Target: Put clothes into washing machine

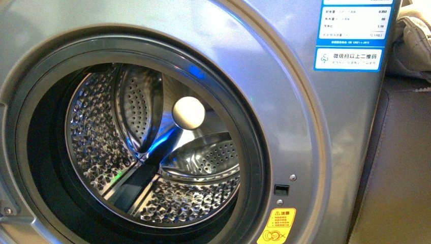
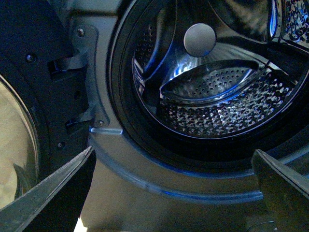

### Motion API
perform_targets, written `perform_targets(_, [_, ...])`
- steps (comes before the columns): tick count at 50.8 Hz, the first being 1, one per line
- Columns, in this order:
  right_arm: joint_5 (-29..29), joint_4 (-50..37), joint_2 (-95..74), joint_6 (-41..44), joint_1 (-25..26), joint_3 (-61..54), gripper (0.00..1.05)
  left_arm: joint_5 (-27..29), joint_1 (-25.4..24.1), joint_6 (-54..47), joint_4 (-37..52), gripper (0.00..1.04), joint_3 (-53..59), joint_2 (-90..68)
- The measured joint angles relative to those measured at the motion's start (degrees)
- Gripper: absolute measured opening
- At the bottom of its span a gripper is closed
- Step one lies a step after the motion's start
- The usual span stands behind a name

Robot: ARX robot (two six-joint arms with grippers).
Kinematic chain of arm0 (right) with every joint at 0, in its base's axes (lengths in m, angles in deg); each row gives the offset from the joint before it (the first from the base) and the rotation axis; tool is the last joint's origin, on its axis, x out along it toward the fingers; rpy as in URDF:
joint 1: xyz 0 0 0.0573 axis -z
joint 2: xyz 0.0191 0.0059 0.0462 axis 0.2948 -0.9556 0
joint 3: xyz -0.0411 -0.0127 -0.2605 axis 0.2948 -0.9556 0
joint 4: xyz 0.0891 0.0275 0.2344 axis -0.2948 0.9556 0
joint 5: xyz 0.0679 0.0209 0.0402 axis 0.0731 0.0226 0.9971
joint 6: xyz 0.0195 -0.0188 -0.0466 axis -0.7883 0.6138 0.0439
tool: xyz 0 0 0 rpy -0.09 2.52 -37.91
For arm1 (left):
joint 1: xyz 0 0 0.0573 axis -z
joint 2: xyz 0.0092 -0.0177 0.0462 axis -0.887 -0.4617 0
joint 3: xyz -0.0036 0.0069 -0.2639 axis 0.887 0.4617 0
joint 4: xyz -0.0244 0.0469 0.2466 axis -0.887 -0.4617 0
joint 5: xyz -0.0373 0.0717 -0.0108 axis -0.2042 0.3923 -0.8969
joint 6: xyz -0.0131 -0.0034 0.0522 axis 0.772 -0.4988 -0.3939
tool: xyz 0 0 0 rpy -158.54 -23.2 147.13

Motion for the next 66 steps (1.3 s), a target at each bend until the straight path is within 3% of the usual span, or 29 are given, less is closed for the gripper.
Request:
perform_targets(15, [1.27,1.70,-2.03,-0.02,-4.92,0.42,0.14,0.00,0.00,0.00,0.00,0.98,0.00,0.00])
perform_targets(27, [7.04,-3.56,1.18,-1.25,-7.93,-7.34,0.14,0.00,-0.02,0.00,0.00,0.98,0.00,0.00])
perform_targets(33, [0.98,-9.29,3.21,-0.39,-15.72,-14.58,0.14,-0.02,0.00,0.00,0.00,0.98,0.00,0.00])
perform_targets(36, [1.68,-9.29,3.21,-0.31,-17.55,-15.74,0.14,-0.02,0.00,0.00,0.00,0.98,0.00,-0.02])
perform_targets(39, [8.17,-9.20,2.45,-2.25,-15.34,-15.91,0.14,0.00,0.00,0.00,0.00,0.98,0.00,0.00])
perform_targets(44, [18.25,-12.00,2.86,-8.74,-4.31,-14.86,0.14,0.02,-0.02,0.00,0.00,0.98,0.00,0.00])
perform_targets(46, [16.50,-12.24,2.97,-9.55,-3.34,-14.75,0.14,0.02,0.00,0.00,0.00,0.98,0.00,0.00])
perform_targets(51, [7.76,-13.07,2.99,-9.20,-7.91,-15.12,0.14,0.07,0.00,0.00,0.00,0.98,0.00,0.02])
perform_targets(59, [10.40,-12.07,2.34,-9.27,-14.69,-17.49,0.14,0.04,0.00,0.00,0.00,0.98,0.00,0.04])
perform_targets(66, [9.92,-11.45,2.71,-9.22,-16.00,-19.26,0.14,0.00,0.00,0.00,0.00,0.98,0.00,0.04])
